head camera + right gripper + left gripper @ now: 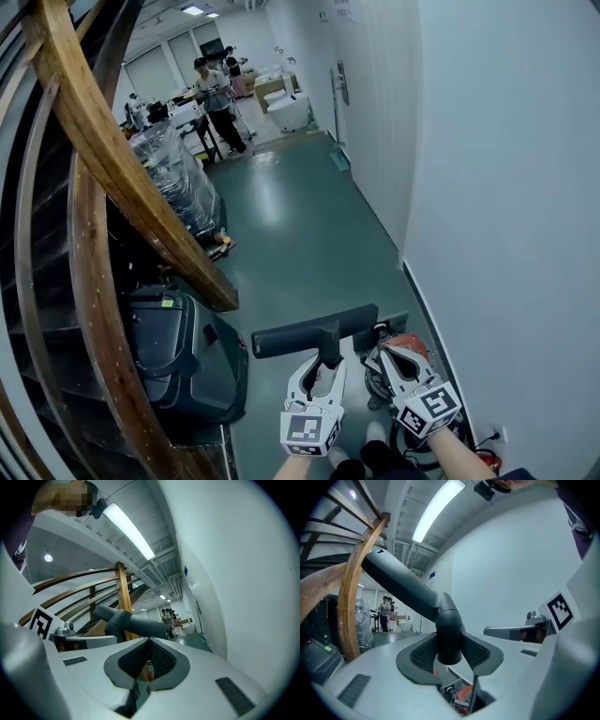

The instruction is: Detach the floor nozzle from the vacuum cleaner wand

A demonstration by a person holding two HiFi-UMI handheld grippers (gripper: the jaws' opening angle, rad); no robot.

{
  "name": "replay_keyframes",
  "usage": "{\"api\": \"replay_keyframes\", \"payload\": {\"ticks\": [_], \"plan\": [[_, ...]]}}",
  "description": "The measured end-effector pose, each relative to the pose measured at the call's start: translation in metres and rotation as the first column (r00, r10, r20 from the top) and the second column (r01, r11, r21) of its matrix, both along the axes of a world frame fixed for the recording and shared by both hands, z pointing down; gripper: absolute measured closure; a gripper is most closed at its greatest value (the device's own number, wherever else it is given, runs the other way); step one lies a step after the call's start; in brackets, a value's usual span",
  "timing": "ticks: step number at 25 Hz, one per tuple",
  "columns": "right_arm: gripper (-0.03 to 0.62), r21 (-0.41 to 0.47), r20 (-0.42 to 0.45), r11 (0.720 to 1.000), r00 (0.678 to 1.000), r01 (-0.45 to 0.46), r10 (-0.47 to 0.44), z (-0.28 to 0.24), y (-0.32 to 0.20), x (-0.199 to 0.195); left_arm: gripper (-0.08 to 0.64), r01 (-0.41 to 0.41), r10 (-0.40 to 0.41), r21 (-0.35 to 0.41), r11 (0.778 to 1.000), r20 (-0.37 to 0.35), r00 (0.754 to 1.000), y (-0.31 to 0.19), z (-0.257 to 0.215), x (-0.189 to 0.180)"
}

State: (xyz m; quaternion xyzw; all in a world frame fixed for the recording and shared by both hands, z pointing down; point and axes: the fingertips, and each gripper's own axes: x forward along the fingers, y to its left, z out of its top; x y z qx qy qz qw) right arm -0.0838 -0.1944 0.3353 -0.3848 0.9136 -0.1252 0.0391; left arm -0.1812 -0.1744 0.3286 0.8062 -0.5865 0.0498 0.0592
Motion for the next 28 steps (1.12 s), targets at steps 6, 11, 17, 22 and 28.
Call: {"api": "replay_keyframes", "payload": {"ticks": [6, 11, 17, 22, 28], "plan": [[0.574, 0.044, 0.003, 0.999, 1.0, -0.015, 0.015, -0.02, 0.005, -0.002, 0.4, -0.017, 0.017, 0.05, 0.999, 0.002, 1.0, 0.005, -0.024, 0.003], [0.575, 0.054, 0.008, 0.998, 1.0, -0.021, 0.021, -0.023, 0.005, -0.001, 0.4, -0.007, 0.008, 0.064, 0.998, -0.002, 1.0, 0.007, -0.028, 0.001], [0.575, 0.077, -0.007, 0.997, 1.0, -0.022, 0.023, -0.027, 0.006, -0.007, 0.4, -0.005, 0.006, 0.073, 0.997, -0.01, 1.0, 0.008, -0.029, -0.004], [0.575, 0.123, 0.01, 0.992, 1.0, -0.027, 0.026, -0.039, 0.007, -0.011, 0.4, -0.006, 0.007, 0.095, 0.995, -0.009, 1.0, 0.009, -0.037, -0.01], [0.575, 0.196, 0.007, 0.98, 1.0, -0.023, 0.022, -0.051, 0.01, -0.014, 0.4, -0.013, 0.012, 0.136, 0.991, 0.007, 1.0, 0.011, -0.045, -0.014]]}}
